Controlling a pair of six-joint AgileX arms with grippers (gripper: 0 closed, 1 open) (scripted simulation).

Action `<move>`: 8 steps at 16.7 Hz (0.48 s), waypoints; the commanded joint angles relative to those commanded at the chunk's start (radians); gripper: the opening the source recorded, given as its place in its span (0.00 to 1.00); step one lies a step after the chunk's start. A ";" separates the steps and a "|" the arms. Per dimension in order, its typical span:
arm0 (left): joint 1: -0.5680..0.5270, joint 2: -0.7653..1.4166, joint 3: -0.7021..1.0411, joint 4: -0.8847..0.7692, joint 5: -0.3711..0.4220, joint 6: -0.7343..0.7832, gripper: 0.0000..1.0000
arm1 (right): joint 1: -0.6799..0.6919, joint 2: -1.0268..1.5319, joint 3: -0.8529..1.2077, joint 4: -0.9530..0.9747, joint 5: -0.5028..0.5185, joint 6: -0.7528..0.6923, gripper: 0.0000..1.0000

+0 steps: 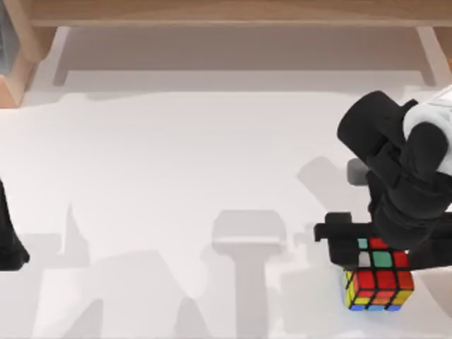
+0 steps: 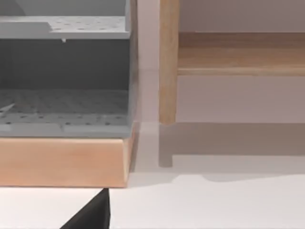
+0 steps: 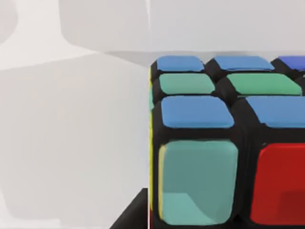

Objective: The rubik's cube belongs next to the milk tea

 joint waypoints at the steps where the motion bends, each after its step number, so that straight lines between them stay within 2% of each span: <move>1: 0.000 0.000 0.000 0.000 0.000 0.000 1.00 | 0.000 0.000 0.000 0.000 0.000 0.000 0.08; 8: 0.000 0.000 0.000 0.000 0.000 0.000 1.00 | 0.000 0.000 0.000 0.000 0.000 0.000 0.60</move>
